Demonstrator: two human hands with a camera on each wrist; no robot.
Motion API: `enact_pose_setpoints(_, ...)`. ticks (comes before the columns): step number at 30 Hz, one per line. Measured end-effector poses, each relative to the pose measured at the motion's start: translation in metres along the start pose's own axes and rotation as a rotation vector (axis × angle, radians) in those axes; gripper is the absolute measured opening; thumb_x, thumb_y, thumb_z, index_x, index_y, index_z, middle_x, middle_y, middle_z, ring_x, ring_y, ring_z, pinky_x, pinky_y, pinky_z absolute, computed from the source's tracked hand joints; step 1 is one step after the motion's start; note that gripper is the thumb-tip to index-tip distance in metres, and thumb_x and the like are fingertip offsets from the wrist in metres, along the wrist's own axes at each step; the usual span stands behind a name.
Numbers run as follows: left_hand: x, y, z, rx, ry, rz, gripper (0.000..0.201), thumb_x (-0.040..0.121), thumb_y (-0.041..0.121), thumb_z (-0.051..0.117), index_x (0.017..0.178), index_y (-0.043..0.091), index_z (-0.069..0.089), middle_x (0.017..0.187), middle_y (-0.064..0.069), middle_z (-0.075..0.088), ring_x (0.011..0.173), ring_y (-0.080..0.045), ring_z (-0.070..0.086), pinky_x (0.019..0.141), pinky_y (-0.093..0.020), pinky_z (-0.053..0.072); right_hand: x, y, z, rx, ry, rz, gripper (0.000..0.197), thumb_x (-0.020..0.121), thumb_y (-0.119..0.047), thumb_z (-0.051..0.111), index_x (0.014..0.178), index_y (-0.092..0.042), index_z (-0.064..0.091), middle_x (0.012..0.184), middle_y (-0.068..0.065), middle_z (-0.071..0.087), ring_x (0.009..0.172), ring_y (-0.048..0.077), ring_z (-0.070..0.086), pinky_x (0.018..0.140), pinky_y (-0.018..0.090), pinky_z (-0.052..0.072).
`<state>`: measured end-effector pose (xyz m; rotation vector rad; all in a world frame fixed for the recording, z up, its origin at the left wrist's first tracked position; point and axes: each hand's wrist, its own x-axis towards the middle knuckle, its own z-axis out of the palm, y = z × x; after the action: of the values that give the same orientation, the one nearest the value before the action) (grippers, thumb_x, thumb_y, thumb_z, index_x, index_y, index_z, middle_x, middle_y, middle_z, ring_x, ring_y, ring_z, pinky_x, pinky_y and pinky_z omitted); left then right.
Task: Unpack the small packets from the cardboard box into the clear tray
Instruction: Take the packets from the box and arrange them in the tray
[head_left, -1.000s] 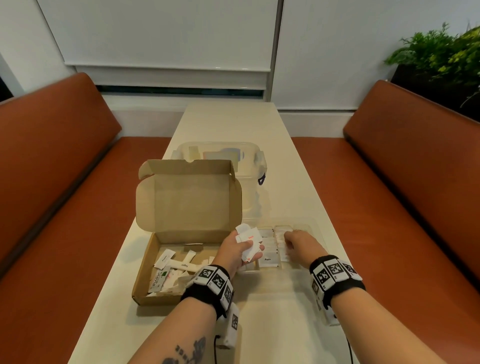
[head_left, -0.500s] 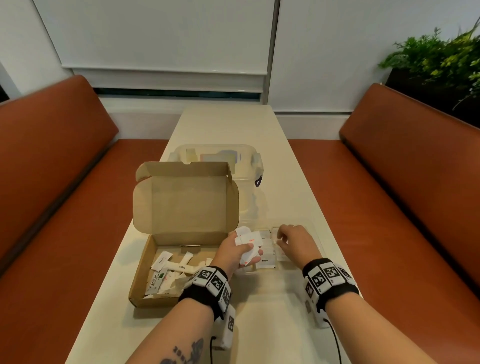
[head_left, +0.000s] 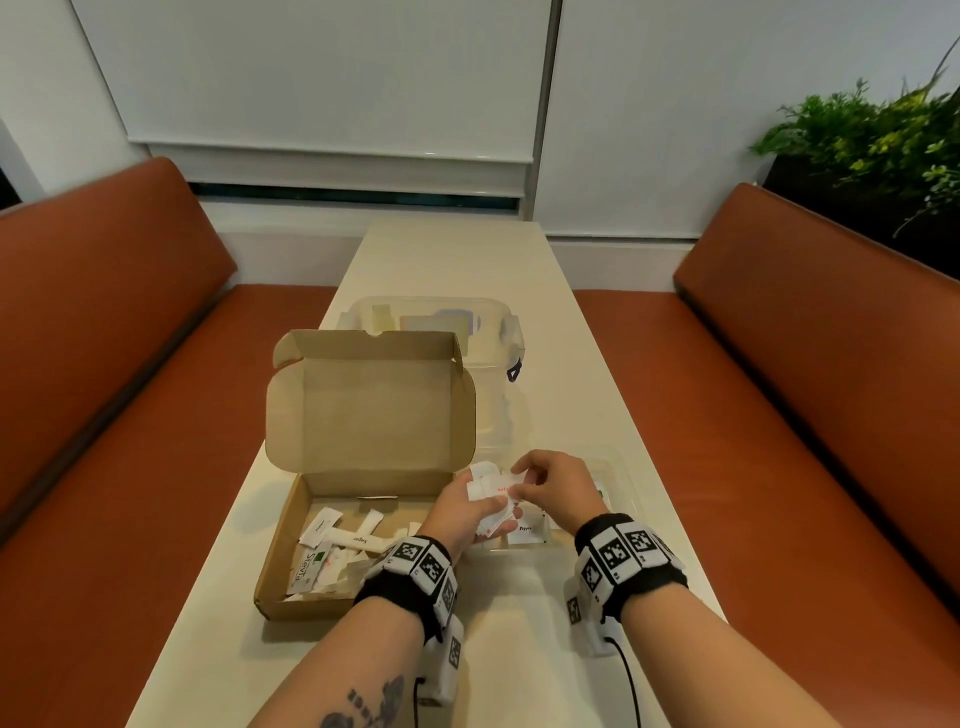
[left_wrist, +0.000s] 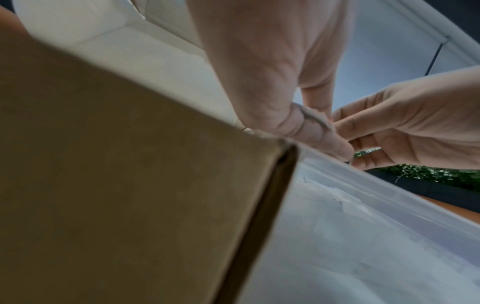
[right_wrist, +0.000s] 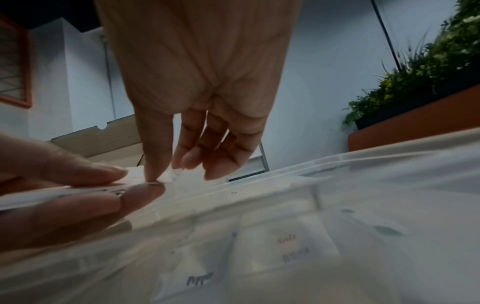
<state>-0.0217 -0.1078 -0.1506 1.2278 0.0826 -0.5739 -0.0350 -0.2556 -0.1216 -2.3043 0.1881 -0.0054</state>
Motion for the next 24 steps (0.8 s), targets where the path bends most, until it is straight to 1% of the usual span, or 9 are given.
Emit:
enact_pose_setpoints(3,0.000,0.000,-0.001,0.011,-0.003,-0.002,0.045,0.086,-0.014,0.056,0.120,0.016,0.050,0.109,-0.021,0.066,0.085,-0.028,0.068,0.062,-0.029,0.058,0.000,0.000,0.000,-0.024,0.019,-0.011,0.018,0.073,-0.013,0.076,0.086,-0.016,0.065,0.081,-0.009,0.056,0.071,0.005,0.050,0.063,0.015,0.038)
enact_pose_setpoints(6,0.001,-0.001,-0.001,0.011,-0.016,-0.010,0.044,0.085,-0.016,0.055,0.113,0.018,0.052,0.104,-0.021,0.067,0.084,-0.030,0.069,0.059,-0.029,0.058,0.000,0.000,-0.004,0.025,0.008,-0.027,0.019,0.072,-0.005,0.074,0.079,-0.015,0.060,0.070,-0.009,0.057,0.061,0.001,0.048,0.054,0.007,0.038)
enact_pose_setpoints(8,0.002,-0.001,-0.001,0.021,-0.022,-0.009,0.043,0.086,-0.016,0.055,0.114,0.017,0.053,0.101,-0.019,0.068,0.085,-0.031,0.069,0.058,-0.028,0.057,0.000,0.001,-0.008,0.088,-0.007,-0.029,0.021,0.073,-0.001,0.073,0.087,-0.015,0.063,0.067,-0.006,0.057,0.059,0.002,0.050,0.055,0.006,0.041)
enact_pose_setpoints(10,0.004,-0.002,-0.001,0.032,-0.024,-0.006,0.043,0.086,-0.016,0.055,0.116,0.015,0.052,0.100,-0.019,0.068,0.083,-0.030,0.069,0.059,-0.028,0.057,0.000,0.001,-0.013,0.088,-0.065,-0.015,0.017,0.079,-0.004,0.071,0.094,-0.013,0.070,0.072,-0.003,0.062,0.064,0.003,0.052,0.060,0.006,0.042)
enact_pose_setpoints(12,0.005,-0.002,-0.001,0.041,-0.014,-0.009,0.042,0.086,-0.016,0.055,0.111,0.018,0.053,0.097,-0.019,0.068,0.080,-0.027,0.069,0.061,-0.030,0.058,0.000,0.003,-0.019,0.069,-0.054,0.000,0.011,0.083,-0.010,0.069,0.092,-0.011,0.073,0.081,0.000,0.068,0.069,0.004,0.055,0.064,0.009,0.043)
enact_pose_setpoints(16,0.008,-0.003,-0.001,0.036,-0.006,-0.014,0.041,0.086,-0.017,0.053,0.104,0.020,0.054,0.091,-0.018,0.068,0.077,-0.027,0.070,0.061,-0.031,0.058,0.001,0.019,-0.042,-0.030,0.094,0.078,0.007,0.084,-0.016,0.068,0.081,-0.014,0.074,0.076,-0.005,0.066,0.065,0.001,0.054,0.059,0.011,0.039)
enact_pose_setpoints(20,0.009,-0.003,-0.002,0.040,-0.006,-0.020,0.038,0.086,-0.017,0.052,0.105,0.016,0.055,0.089,-0.017,0.068,0.076,-0.026,0.070,0.060,-0.032,0.059,0.001,0.033,-0.050,-0.277,0.053,0.195,0.010,0.084,-0.012,0.065,0.087,-0.010,0.074,0.090,0.003,0.070,0.083,0.018,0.064,0.079,0.032,0.054)
enact_pose_setpoints(22,0.009,-0.003,-0.002,0.026,-0.006,-0.026,0.038,0.086,-0.017,0.051,0.105,0.016,0.055,0.089,-0.017,0.068,0.077,-0.027,0.070,0.061,-0.032,0.059,0.000,0.036,-0.046,-0.345,0.033,0.220,0.011,0.085,-0.012,0.063,0.088,-0.012,0.074,0.091,0.003,0.071,0.081,0.020,0.065,0.078,0.033,0.056)
enact_pose_setpoints(24,0.008,-0.004,-0.002,0.014,-0.003,-0.029,0.039,0.086,-0.017,0.052,0.102,0.019,0.056,0.088,-0.017,0.068,0.078,-0.027,0.070,0.061,-0.032,0.059,-0.001,0.037,-0.040,-0.401,0.016,0.231,0.011,0.085,-0.013,0.063,0.087,-0.015,0.074,0.091,0.003,0.072,0.082,0.019,0.066,0.075,0.030,0.055)
